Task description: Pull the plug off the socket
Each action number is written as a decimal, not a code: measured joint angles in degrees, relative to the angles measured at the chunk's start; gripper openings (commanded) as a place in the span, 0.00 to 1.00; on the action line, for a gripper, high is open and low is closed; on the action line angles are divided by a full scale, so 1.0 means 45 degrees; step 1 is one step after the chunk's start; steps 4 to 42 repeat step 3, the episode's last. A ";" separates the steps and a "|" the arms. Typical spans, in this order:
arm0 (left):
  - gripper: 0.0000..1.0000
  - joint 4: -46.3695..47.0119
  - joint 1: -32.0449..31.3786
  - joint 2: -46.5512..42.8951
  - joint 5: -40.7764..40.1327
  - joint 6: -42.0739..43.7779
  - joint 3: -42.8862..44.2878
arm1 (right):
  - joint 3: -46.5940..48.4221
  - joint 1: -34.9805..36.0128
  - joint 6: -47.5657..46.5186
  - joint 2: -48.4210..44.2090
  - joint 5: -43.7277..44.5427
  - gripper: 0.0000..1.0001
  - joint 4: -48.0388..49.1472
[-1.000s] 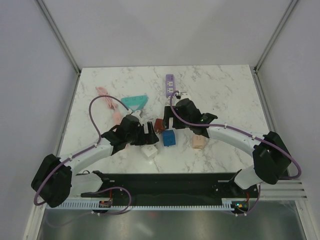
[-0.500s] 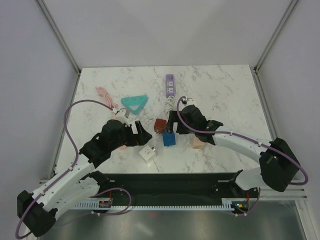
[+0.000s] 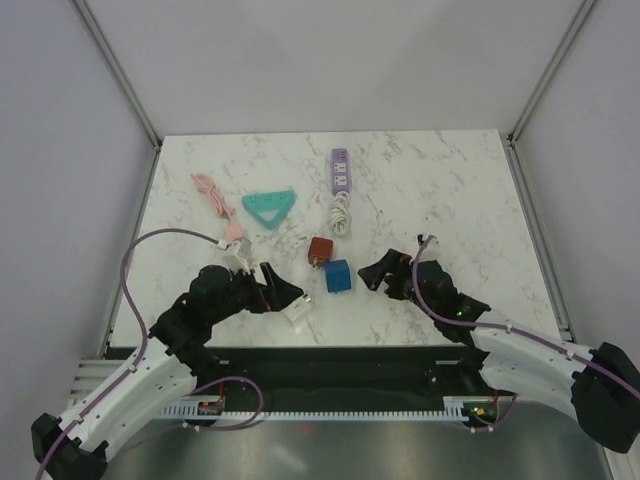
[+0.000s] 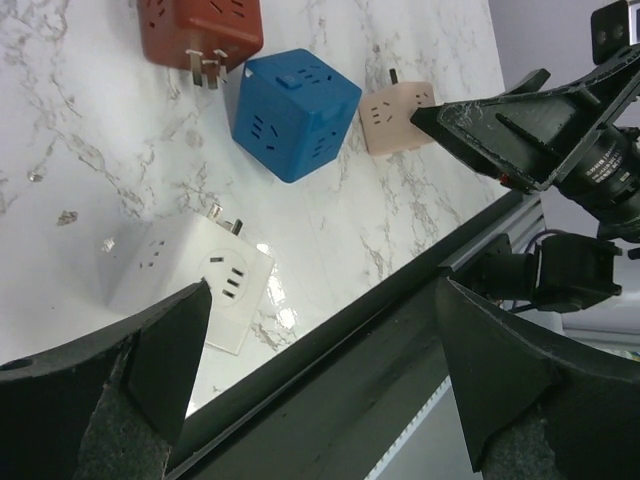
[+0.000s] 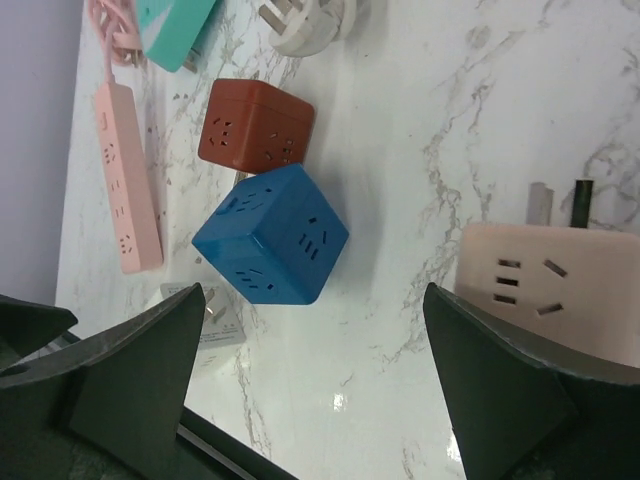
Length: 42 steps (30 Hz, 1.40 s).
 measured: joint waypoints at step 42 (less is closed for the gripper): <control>1.00 0.0661 0.0000 -0.0554 0.0461 -0.0442 -0.0719 | -0.1185 0.0000 0.0529 -0.1399 0.0296 0.98 0.0559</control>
